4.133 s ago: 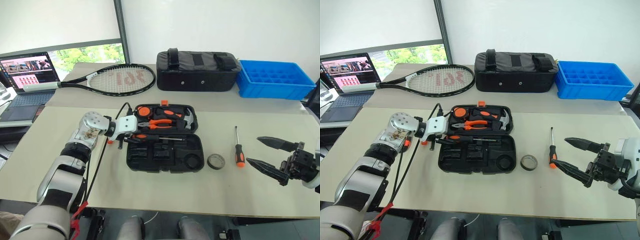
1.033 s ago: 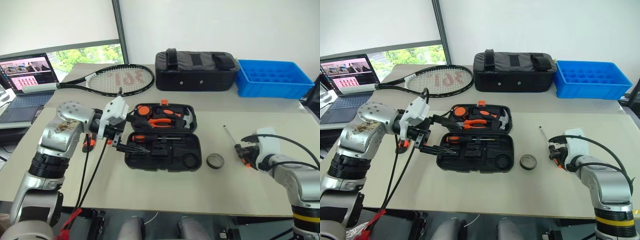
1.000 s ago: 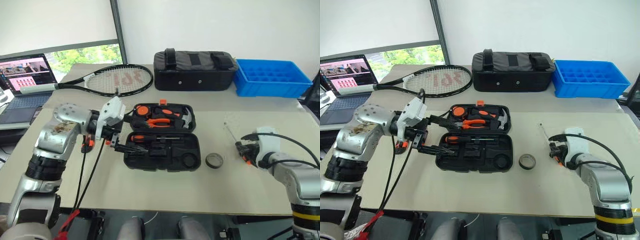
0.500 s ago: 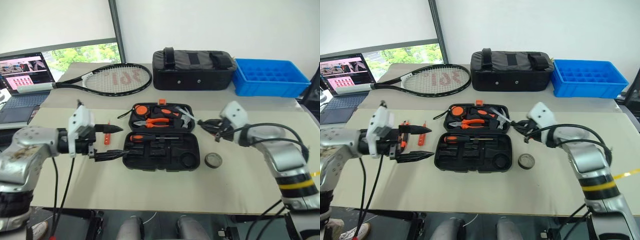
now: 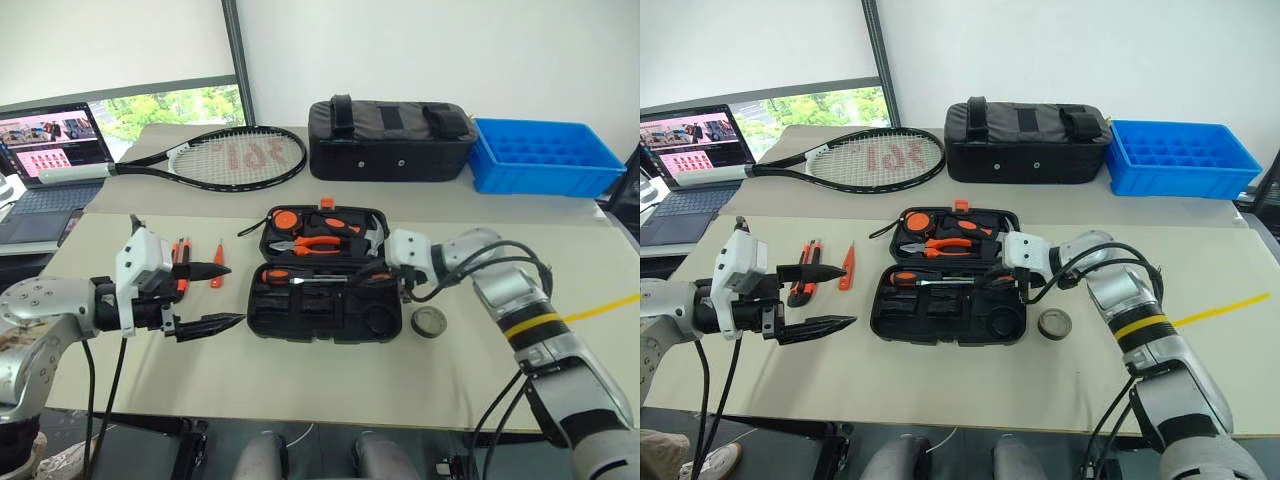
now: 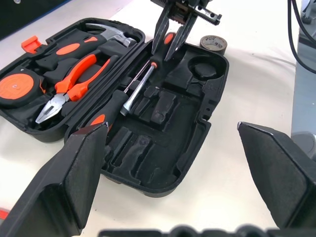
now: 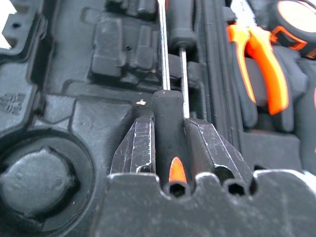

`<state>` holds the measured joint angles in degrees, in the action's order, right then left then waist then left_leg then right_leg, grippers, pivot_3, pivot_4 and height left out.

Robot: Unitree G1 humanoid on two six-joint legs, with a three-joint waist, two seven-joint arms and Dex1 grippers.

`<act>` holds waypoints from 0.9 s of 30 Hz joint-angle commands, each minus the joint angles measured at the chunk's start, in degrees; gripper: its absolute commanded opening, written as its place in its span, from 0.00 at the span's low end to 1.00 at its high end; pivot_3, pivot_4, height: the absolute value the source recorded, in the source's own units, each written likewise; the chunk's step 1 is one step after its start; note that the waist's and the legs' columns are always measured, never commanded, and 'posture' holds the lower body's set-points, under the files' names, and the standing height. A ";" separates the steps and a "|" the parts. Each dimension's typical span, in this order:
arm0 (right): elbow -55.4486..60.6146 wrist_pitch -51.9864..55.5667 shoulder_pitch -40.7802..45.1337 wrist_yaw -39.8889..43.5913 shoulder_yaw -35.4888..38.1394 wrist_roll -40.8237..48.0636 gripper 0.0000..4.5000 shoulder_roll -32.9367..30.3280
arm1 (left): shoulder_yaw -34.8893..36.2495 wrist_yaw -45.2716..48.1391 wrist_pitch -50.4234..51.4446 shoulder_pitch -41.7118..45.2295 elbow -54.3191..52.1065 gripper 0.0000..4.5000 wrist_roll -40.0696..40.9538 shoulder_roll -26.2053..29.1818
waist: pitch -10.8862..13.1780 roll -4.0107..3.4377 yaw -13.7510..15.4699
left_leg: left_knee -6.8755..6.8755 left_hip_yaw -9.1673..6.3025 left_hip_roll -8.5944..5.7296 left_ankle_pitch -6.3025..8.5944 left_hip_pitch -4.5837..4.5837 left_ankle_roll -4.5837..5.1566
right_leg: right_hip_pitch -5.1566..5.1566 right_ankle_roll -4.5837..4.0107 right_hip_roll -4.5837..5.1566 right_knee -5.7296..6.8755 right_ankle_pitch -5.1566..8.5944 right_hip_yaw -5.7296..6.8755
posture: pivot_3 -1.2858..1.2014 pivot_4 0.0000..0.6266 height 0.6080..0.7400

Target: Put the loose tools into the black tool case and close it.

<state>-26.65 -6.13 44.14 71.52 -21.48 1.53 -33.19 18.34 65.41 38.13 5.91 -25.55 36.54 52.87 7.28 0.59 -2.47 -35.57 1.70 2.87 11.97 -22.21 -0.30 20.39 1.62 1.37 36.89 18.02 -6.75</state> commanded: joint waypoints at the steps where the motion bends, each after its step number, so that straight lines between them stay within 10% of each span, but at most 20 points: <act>1: 0.38 -0.25 1.76 1.09 1.17 0.17 0.14 0.99 | 0.76 -0.79 0.21 0.51 -1.39 1.00 1.33 1.28 | 0.00 0.00 -0.03 | 0.00 0.00 0.00 0.00 0.00 0.00 | 0.01 0.00 0.00 0.00 0.00 0.00 | 0.52 0.24 0.76; 3: 0.20 0.14 1.76 0.48 1.65 -0.10 0.14 1.71 | 0.18 -0.87 -0.12 0.94 -0.75 1.00 1.25 1.46 | 0.00 0.00 -0.04 | 0.01 -0.01 0.00 0.00 0.01 0.00 | 0.01 -0.01 0.00 0.04 0.00 -0.01 | 0.52 0.24 0.76; 14: 5.82 12.71 -0.12 -2.66 9.03 4.21 0.99 0.68 | -4.10 0.32 -1.77 5.79 2.67 1.00 0.60 2.28 | 0.00 0.00 -0.04 | 0.03 0.00 -0.01 0.00 0.04 0.00 | 0.03 -0.05 0.00 0.11 0.02 0.00 | 0.52 0.24 0.76; 18: 7.83 14.62 -1.86 -4.42 12.75 8.57 0.95 3.64 | -5.13 0.85 -2.15 6.94 3.40 1.00 0.45 2.37 | 0.00 0.00 -0.08 | 0.06 0.00 -0.01 0.00 0.02 0.00 | 0.04 -0.05 -0.01 0.09 0.02 0.01 | 0.52 0.24 0.76; 27: 4.56 7.66 -6.94 -3.09 14.46 11.89 0.26 9.27 | -6.02 2.25 -2.10 8.51 4.15 1.00 0.60 2.92 | 0.02 0.02 -0.13 | 0.23 -0.01 -0.01 -0.01 0.05 -0.02 | 0.08 -0.05 -0.06 0.09 0.03 -0.01 | 0.52 0.24 0.76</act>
<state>-22.09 4.03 36.83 68.32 -7.91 13.21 -23.89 12.01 67.04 37.29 13.30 -21.31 37.05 54.50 7.30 0.61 -2.61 -35.35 1.70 2.85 11.95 -22.16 -0.32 20.48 1.57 1.33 36.98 18.05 -6.77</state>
